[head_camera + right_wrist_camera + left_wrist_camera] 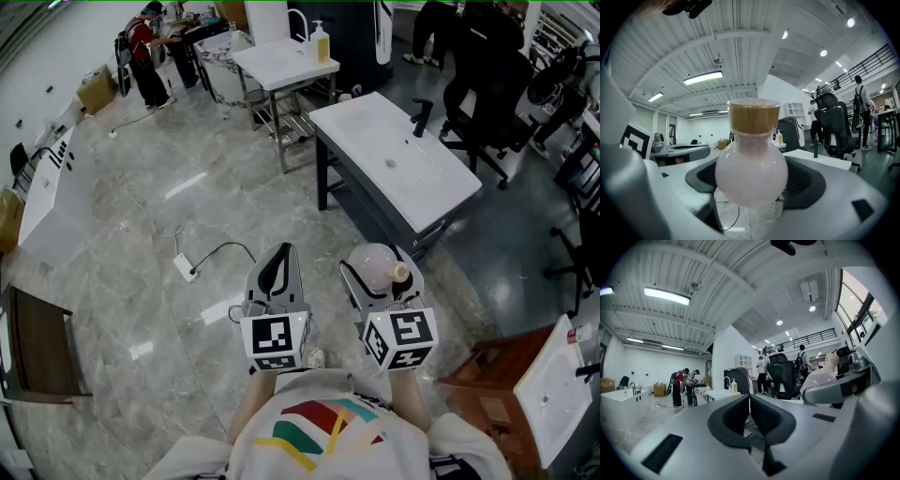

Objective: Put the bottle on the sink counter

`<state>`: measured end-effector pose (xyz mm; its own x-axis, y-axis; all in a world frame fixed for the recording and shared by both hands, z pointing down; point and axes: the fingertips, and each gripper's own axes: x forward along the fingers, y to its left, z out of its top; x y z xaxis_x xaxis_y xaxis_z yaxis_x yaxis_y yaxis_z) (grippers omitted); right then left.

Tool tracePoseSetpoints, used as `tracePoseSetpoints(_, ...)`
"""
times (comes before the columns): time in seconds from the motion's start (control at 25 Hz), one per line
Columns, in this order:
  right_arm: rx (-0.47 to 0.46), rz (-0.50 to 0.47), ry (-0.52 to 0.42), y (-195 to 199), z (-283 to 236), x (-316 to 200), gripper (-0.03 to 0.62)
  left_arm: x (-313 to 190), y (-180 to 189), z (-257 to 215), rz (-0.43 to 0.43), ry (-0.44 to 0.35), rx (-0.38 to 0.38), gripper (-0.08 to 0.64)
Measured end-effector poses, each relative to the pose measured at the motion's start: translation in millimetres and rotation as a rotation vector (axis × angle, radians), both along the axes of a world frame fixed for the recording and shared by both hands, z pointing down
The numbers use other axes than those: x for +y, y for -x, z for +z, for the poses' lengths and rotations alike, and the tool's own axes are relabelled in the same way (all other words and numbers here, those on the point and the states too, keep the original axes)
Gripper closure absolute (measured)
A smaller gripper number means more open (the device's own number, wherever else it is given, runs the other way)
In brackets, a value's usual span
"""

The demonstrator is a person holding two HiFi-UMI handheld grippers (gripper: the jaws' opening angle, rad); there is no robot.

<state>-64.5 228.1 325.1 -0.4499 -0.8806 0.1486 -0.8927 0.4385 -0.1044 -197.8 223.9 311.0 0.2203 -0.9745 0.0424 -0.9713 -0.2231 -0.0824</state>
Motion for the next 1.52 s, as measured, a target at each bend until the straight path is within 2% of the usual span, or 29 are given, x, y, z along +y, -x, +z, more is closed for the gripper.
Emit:
tracePoseSetpoints(0.68,0.021,0.0,0.015,10,4,-7,0.201,-8,9,5,0.004,0.017,0.005,0.541)
tracePoseSetpoints(0.92,-0.015,0.015,0.037,9,9,-10,0.201,-11,12,8,0.008,0.018,0.013,0.541)
tracePoseSetpoints(1.52,-0.012,0.045,0.024,20,6,-24,0.201,-30,30,10,0.022,0.011,0.054,0.541)
